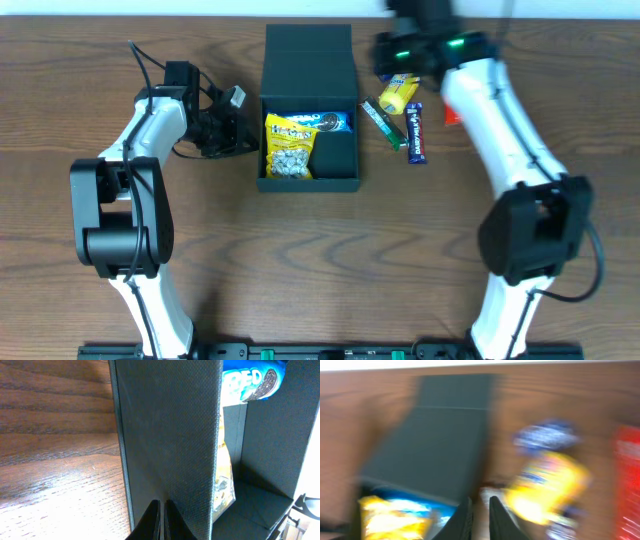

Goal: Pack container
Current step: 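Move the right gripper to the red Hacks bag and grasp it, then carry the red bag over the box and lower it inside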

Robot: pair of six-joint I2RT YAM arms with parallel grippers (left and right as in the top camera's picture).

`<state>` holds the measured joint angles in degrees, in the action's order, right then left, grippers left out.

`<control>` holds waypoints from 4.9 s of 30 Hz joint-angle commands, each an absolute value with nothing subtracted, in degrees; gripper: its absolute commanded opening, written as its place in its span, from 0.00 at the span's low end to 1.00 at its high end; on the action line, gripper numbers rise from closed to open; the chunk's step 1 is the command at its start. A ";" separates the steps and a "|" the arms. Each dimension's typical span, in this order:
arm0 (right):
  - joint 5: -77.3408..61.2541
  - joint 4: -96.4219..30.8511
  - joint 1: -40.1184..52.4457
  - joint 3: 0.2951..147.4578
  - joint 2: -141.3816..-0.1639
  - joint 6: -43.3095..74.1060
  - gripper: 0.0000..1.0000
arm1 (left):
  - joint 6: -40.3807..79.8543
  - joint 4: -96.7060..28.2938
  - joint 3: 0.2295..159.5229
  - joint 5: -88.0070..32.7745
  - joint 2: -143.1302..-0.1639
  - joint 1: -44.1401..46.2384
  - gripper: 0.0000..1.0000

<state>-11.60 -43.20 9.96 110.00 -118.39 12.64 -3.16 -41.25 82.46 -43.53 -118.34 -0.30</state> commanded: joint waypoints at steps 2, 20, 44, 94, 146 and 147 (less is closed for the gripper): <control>-0.38 -47.92 3.29 109.58 -120.95 10.31 0.40 | -2.96 -40.99 82.08 -44.40 -118.76 -0.01 0.06; -29.54 -43.27 -17.30 109.43 -134.98 6.79 0.80 | -2.96 -40.60 82.08 -44.40 -118.76 -0.01 0.06; -37.65 -36.56 -14.28 109.45 -141.67 11.99 0.02 | -2.70 -40.62 82.08 -44.40 -118.76 -0.03 0.06; -66.92 -42.22 7.90 97.89 -117.10 16.64 0.02 | -2.76 -40.56 82.08 -44.40 -118.76 -0.08 0.06; -35.35 -24.18 28.88 88.05 -118.89 48.69 0.37 | -2.76 -40.45 82.08 -44.42 -118.76 -0.08 0.06; -35.35 -24.18 28.77 88.05 -118.87 47.33 0.57 | -2.76 -40.45 82.08 -44.42 -118.76 -0.08 0.06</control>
